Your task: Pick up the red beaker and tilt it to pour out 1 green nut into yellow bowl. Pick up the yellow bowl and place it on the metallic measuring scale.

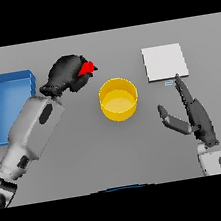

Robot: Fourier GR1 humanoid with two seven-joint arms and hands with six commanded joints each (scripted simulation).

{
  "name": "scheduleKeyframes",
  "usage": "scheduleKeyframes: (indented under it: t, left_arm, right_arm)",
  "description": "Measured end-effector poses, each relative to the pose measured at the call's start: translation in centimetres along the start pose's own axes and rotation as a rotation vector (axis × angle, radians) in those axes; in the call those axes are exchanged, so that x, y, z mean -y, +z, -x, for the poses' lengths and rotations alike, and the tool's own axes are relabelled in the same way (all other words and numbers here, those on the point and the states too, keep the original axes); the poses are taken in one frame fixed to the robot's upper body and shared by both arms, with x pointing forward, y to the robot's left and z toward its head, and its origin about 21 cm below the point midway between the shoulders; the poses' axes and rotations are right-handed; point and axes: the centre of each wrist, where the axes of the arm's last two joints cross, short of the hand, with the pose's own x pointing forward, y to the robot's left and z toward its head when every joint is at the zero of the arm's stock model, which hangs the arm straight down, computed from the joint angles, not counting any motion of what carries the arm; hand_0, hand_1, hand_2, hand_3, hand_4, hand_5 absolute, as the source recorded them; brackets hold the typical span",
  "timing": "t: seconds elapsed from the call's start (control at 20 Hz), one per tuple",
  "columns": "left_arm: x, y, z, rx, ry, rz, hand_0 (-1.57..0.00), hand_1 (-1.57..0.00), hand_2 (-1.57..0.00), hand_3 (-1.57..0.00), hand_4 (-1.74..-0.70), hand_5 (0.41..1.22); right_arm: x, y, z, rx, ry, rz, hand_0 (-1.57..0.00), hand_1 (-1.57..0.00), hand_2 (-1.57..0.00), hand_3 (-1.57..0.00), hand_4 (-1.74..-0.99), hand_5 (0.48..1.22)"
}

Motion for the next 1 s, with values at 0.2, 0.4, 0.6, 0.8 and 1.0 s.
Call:
scheduleKeyframes:
  t: [0.2, 0.4, 0.6, 0.8, 1.0]
  left_arm:
    - [0.0, -1.1, -1.9, -0.011, -0.277, 0.122, -1.57, -1.57, -1.57, -1.49, -1.70, 1.205]
    - [-0.8, -2.2, -3.7, 0.035, -0.519, 0.213, -1.57, -1.57, -1.57, -1.35, -1.72, 1.215]
    - [-0.9, -3.2, -4.9, 0.102, -0.688, 0.304, -1.57, -1.57, -1.57, -1.39, -1.72, 1.218]
    - [-0.4, -4.1, -6.5, 0.177, -0.849, 0.349, -1.57, -1.57, -1.57, -1.50, -1.73, 1.220]
    - [-0.8, -4.6, -7.3, 0.223, -1.032, 0.373, -1.57, -1.57, -1.57, -1.54, -1.74, 1.221]
  right_arm:
    - [-0.2, -0.1, -0.3, -0.005, -0.011, 0.005, 0.00, 0.00, 0.00, 0.00, -1.190, 0.675]
    - [-0.6, 0.0, 0.1, -0.020, -0.051, 0.006, 0.00, 0.00, 0.00, 0.00, -1.197, 0.659]
    - [-0.6, 0.3, 0.3, -0.029, -0.083, 0.015, 0.00, 0.00, 0.00, 0.00, -1.220, 0.624]
    - [-0.7, 0.4, 0.4, -0.018, -0.040, 0.028, 0.00, 0.00, 0.00, 0.00, -1.213, 0.591]
    - [-0.9, -0.1, 0.0, -0.008, -0.035, 0.051, 0.00, 0.00, 0.00, 0.00, -1.173, 0.572]
